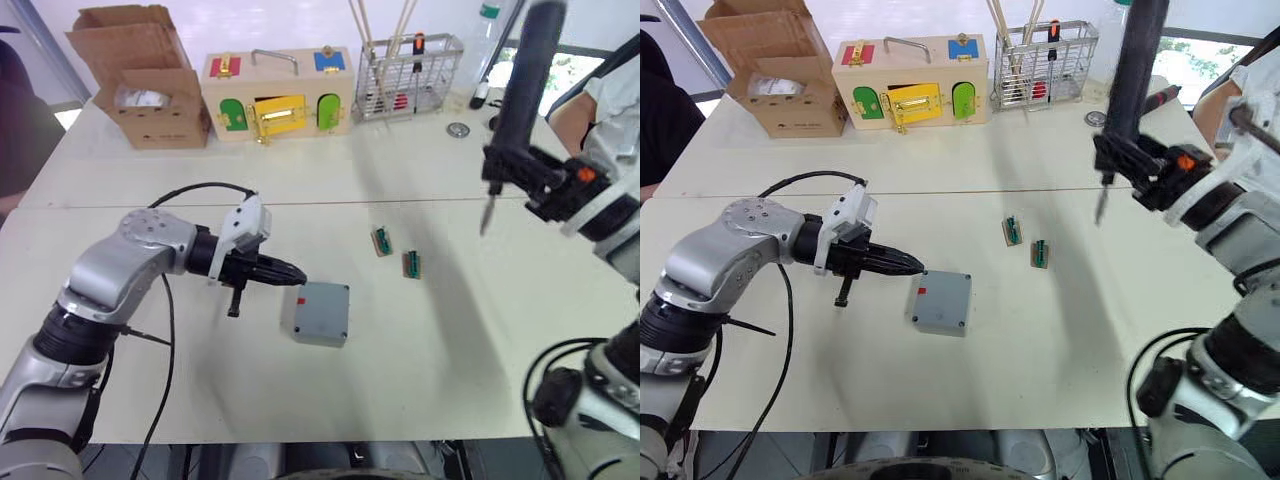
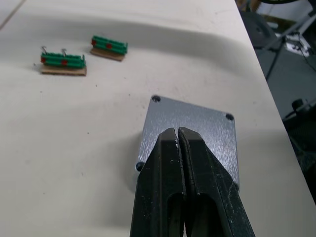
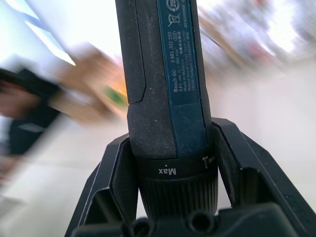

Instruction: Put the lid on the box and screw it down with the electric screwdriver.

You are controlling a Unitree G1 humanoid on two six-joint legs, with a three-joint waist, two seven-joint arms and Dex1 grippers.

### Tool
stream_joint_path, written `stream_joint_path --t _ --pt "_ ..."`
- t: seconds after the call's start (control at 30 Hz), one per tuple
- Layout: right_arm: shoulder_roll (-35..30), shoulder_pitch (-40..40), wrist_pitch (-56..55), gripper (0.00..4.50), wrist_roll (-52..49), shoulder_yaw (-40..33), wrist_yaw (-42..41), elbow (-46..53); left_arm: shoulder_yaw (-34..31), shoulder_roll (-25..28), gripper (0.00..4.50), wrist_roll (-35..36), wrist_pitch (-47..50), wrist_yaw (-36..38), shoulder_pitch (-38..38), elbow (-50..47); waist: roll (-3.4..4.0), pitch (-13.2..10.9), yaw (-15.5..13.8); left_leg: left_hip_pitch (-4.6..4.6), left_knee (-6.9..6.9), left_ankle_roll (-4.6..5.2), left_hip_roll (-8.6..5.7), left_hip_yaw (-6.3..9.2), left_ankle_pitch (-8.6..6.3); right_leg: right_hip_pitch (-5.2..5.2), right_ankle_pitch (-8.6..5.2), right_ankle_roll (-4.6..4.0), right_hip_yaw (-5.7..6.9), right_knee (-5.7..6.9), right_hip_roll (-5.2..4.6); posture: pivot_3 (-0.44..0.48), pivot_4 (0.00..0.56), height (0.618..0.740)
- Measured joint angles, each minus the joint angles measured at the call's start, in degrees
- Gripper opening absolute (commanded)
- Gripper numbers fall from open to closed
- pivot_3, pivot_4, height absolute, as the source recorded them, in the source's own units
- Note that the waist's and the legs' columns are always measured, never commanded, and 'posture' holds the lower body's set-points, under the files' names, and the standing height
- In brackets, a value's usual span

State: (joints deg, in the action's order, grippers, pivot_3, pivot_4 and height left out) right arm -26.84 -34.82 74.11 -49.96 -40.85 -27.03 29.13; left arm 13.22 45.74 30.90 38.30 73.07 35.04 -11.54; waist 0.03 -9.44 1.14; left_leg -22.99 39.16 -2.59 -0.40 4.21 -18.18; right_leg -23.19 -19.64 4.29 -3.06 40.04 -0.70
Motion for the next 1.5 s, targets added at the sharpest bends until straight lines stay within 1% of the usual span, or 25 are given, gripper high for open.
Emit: stream_joint_path --t 0.07,0.13,0.23,0.33,0.43,0.5,0.6,0.7,0.77,0.93,1.13,1.5 --pt "3.28 2.26 -3.00 1.92 -3.46 3.26 -0.89 3.16 0.35 -0.31 0.00 -0.54 -0.07 0.69 0.86 0.37 0.00 0.00 -0.23 -0.05 0.04 0.01 -0.03 0.08 -0.01 0.00 0.00 0.00 0.00 -0.02 -0.03 0.000 0.150 0.740" --pt "5.90 5.35 -6.95 1.92 -4.01 8.98 -1.75 5.79 0.79 -0.74 0.00 -1.09 -0.34 1.30 1.05 0.41 0.00 0.00 -0.28 -0.07 0.06 0.01 -0.06 0.08 0.00 -0.01 0.00 0.00 0.00 -0.02 -0.05 0.000 0.150 0.740" --pt "8.60 11.11 -15.54 1.92 0.82 20.10 -2.58 7.31 2.13 -1.62 0.00 -2.74 -2.08 1.80 0.34 0.11 -0.01 0.01 -0.20 -0.08 0.09 -0.04 -0.07 0.09 0.03 -0.01 0.00 0.00 0.01 -0.01 -0.05 0.000 0.150 0.740" --pt "10.63 16.78 -23.62 1.92 7.41 28.97 -3.05 7.11 3.43 -2.22 0.00 -4.44 -3.89 1.73 -2.02 -0.21 0.00 0.00 0.01 -0.09 0.08 -0.32 -0.07 0.10 0.18 -0.05 0.00 0.00 0.02 -0.01 -0.05 0.000 0.150 0.740" --pt "13.38 19.36 -31.26 1.92 13.32 36.00 -2.19 6.87 4.44 -2.95 0.00 -5.49 -4.93 1.62 -3.61 -1.03 0.00 0.00 0.11 -0.09 0.08 -0.41 -0.06 0.12 0.23 -0.13 0.00 0.00 0.01 -0.01 -0.04 0.000 0.150 0.740" --pt "14.01 20.25 -35.36 1.92 16.19 39.00 -1.82 6.81 4.42 -3.05 0.00 -5.47 -4.94 1.58 -3.60 -1.81 -0.01 0.00 -0.03 -0.09 0.08 -0.48 -0.07 0.13 0.27 -0.12 0.00 0.00 0.02 -0.01 -0.05 0.000 0.150 0.740" --pt "13.98 20.55 -40.58 1.92 19.71 41.32 -1.88 5.88 4.58 -2.66 0.00 -6.88 -6.31 1.78 -3.95 -2.10 -0.01 0.00 -0.02 -0.08 0.09 -0.50 -0.09 0.13 0.28 -0.12 0.00 0.00 0.02 -0.01 -0.06 0.000 0.150 0.740" --pt "14.33 20.92 -44.99 1.92 22.11 42.50 -1.53 4.19 6.05 -1.96 0.00 -9.33 -8.59 2.39 -4.29 -1.90 -0.01 0.00 0.00 -0.07 0.09 -0.51 -0.09 0.15 0.29 -0.12 -0.01 -0.01 0.03 0.00 -0.05 0.000 0.150 0.740" --pt "14.61 22.30 -47.24 1.92 23.01 43.40 -1.34 3.36 6.23 -1.92 0.00 -10.24 -10.18 3.03 -4.34 -1.53 -0.01 0.01 0.01 -0.07 0.08 -0.51 -0.09 0.15 0.29 -0.12 -0.01 -0.01 0.04 0.01 -0.05 0.000 0.150 0.740" --pt "15.49 26.18 -51.01 1.92 25.36 45.77 -0.94 1.23 6.12 -1.91 0.00 -10.27 -10.24 3.44 -4.10 -0.66 -0.01 0.01 0.05 -0.06 0.08 -0.49 -0.09 0.15 0.28 -0.11 -0.01 -0.01 0.04 0.03 -0.04 0.000 0.150 0.740" --pt "16.37 26.46 -53.56 1.92 26.58 46.83 -0.22 0.33 5.98 -1.91 0.00 -10.26 -9.72 3.30 -4.10 -0.66 -0.01 0.01 0.06 -0.02 0.08 -0.49 -0.09 0.17 0.28 -0.09 -0.01 -0.01 0.04 0.06 -0.03 0.000 0.150 0.740" --pt "16.32 26.49 -53.71 1.92 26.54 47.20 0.27 0.32 5.98 -1.92 0.00 -10.26 -9.34 2.97 -4.10 -0.68 -0.01 0.01 0.03 0.05 0.08 -0.44 -0.09 0.18 0.26 -0.02 -0.01 -0.01 0.04 0.06 -0.03 0.000 0.150 0.740"
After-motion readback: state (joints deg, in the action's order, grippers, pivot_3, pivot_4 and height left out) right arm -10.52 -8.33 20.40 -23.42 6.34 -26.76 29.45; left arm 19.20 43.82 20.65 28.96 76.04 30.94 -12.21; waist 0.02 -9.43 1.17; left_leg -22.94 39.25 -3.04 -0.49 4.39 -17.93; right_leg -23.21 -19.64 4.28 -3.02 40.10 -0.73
